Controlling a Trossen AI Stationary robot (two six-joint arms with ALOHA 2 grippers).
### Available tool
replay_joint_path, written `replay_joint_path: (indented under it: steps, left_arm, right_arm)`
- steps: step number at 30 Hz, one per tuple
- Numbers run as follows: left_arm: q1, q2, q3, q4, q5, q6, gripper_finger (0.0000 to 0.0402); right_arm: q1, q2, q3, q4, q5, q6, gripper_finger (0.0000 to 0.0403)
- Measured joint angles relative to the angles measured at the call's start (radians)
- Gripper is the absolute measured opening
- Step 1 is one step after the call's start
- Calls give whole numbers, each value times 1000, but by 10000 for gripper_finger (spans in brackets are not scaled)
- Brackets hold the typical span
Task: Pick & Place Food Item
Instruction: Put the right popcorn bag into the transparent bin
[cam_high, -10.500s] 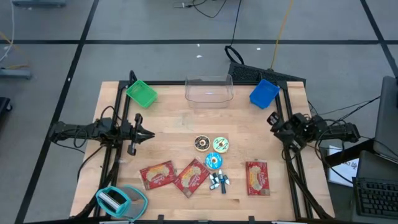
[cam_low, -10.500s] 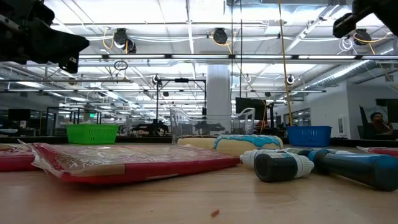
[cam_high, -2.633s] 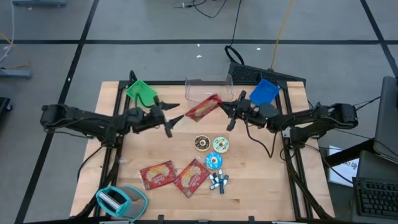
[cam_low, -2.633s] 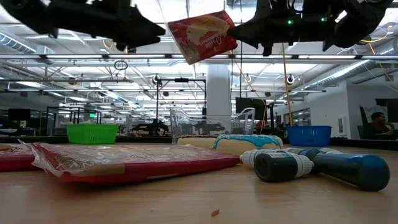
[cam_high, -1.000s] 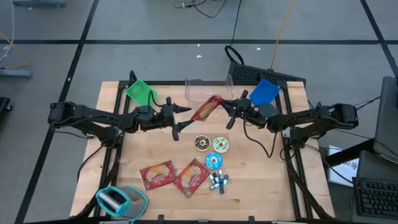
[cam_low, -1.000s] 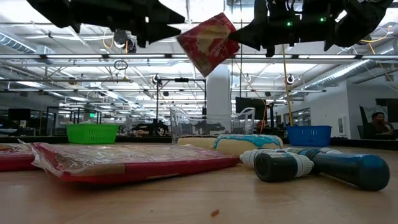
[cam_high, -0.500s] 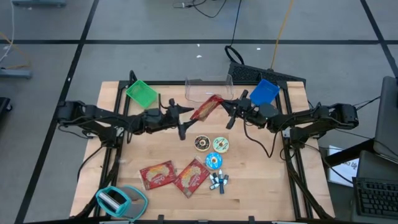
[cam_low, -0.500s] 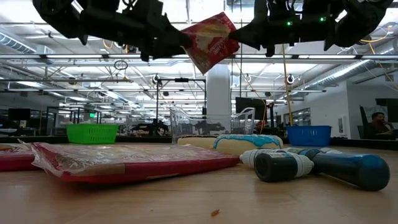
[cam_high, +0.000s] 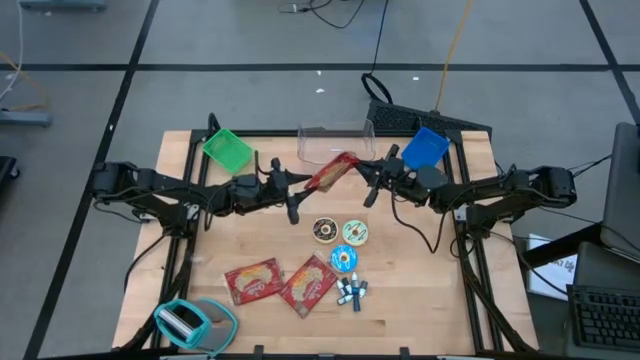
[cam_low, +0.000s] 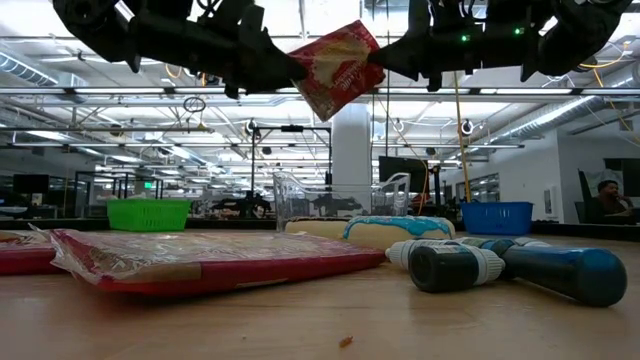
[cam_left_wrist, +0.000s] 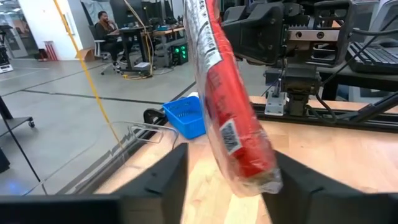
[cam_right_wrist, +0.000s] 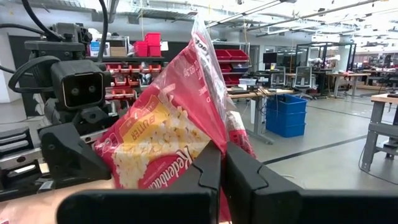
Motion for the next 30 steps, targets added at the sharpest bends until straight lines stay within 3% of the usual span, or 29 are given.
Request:
replay_joint_path:
  steps: [9,15,21,26,30]
  left_arm:
    - [1,-8,0,20,24,56,16]
    - [19,-48,-1,23,31,38,35]
    - [84,-104,3,-28,37,-16,12]
    - [192,-112,133,-261,98,-117,22]
    - [264,-56,281,-475,175,-127,14]
  right_arm:
    - [0,0,0,-28,1,0,4]
    - [-1,-1,1,-97,-35,48,39]
    - [0,-57,0,-185,-55,100,131]
    - [0,-136,0,-272,-56,139,197]
    - [0,-180,0,-346,-54,158,223]
